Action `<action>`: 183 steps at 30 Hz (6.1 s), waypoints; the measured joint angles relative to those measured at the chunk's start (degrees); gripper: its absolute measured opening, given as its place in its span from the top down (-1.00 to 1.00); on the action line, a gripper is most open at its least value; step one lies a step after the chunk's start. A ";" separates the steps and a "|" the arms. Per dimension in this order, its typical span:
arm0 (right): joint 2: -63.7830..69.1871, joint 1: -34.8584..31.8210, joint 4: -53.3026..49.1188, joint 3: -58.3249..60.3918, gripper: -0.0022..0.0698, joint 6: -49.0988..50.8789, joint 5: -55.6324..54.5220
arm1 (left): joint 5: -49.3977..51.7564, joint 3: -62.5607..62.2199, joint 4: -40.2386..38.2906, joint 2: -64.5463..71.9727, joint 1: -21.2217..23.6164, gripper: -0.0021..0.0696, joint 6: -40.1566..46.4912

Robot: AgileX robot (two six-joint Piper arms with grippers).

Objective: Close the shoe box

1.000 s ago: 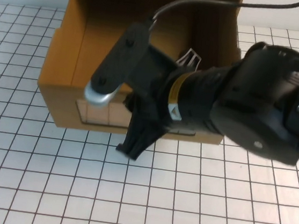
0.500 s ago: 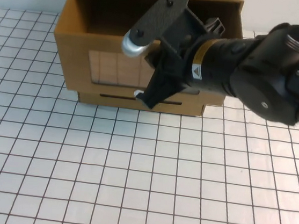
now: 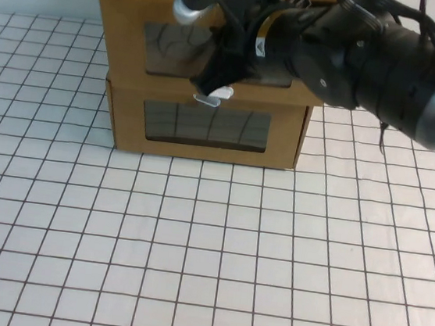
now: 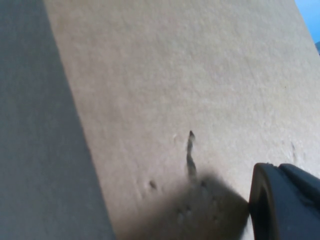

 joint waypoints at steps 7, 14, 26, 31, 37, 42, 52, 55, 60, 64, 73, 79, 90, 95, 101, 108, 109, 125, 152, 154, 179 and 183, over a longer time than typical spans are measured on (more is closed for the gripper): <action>1.76 -0.34 2.79 -3.05 0.98 0.00 0.81 | 0.49 -1.28 0.50 0.12 0.00 0.96 0.62; 1.65 -0.45 13.54 -3.29 0.98 -5.76 2.46 | 2.26 -4.25 2.62 0.34 -0.12 0.96 0.67; 1.04 1.51 26.25 -4.08 0.98 -19.15 -0.73 | 3.18 -5.24 3.00 0.34 -0.12 0.96 0.75; 1.04 1.51 26.67 -4.08 0.98 -19.31 -4.19 | 3.27 -5.24 3.00 0.34 -0.12 0.96 0.75; 1.85 0.32 27.07 -4.18 0.98 -19.31 -7.86 | 3.54 -5.24 3.00 0.34 -0.12 0.96 0.75; 3.84 -0.91 30.26 -4.18 0.98 -19.31 -9.30 | 3.58 -5.24 3.00 0.34 -0.12 0.96 0.75; 4.24 -1.17 31.64 -4.18 0.98 -19.31 -13.29 | 4.38 -5.24 3.00 0.34 -0.12 0.96 0.75; 4.23 -1.17 32.55 -4.18 0.98 -19.31 -13.29 | 4.62 -5.24 3.00 0.34 -0.12 0.96 0.75; 3.67 -1.52 32.78 -4.18 0.98 -19.40 -10.14 | 4.74 -5.24 3.22 -1.18 -0.12 0.96 2.27; 1.20 -1.87 32.78 -4.18 0.98 -19.40 -3.51 | 4.96 -5.24 4.28 -5.41 -0.12 0.96 5.66; -8.99 -2.65 22.77 -4.18 0.98 -19.53 14.96 | 5.46 1.29 11.24 -20.77 -0.12 0.96 12.37; -19.31 -9.61 25.20 0.11 0.98 -19.53 18.56 | 5.46 16.01 12.20 -34.39 -0.12 0.96 17.39; -48.51 -21.10 38.82 36.12 0.98 -19.43 3.92 | -16.19 55.49 16.23 -65.00 -0.12 0.96 21.69; -61.77 -21.20 43.86 54.59 0.98 -19.43 -7.34 | -23.22 71.26 20.02 -73.28 -0.12 0.96 21.69; -74.29 -21.20 44.39 70.36 0.98 -19.43 -8.78 | -25.35 88.37 19.66 -80.02 -0.12 0.96 21.69; -81.08 -21.20 44.73 79.13 0.98 -19.43 -8.82 | -31.29 96.36 16.80 -85.58 -0.12 0.96 21.49; -81.13 -21.20 44.73 79.94 0.98 -19.43 -8.54 | -32.06 96.35 16.25 -85.71 -0.12 0.96 21.49; -81.23 -21.20 44.73 85.11 0.98 -19.43 7.89 | -34.36 96.39 15.73 -86.04 -0.12 0.96 21.49; -81.22 -21.20 44.73 85.11 0.98 -19.43 9.24 | -53.80 118.74 42.01 -113.18 0.51 0.96 8.11; -81.22 -21.20 44.73 85.11 0.98 -19.43 9.24 | -55.89 123.41 42.25 -116.77 0.60 0.96 7.27; -81.22 -21.20 45.89 85.11 0.98 -19.43 9.24 | -46.29 127.30 44.07 -118.32 0.60 0.96 3.46; -81.22 -21.20 45.98 85.11 0.98 -19.43 9.24 | -46.25 127.30 44.07 -118.32 0.60 0.96 3.46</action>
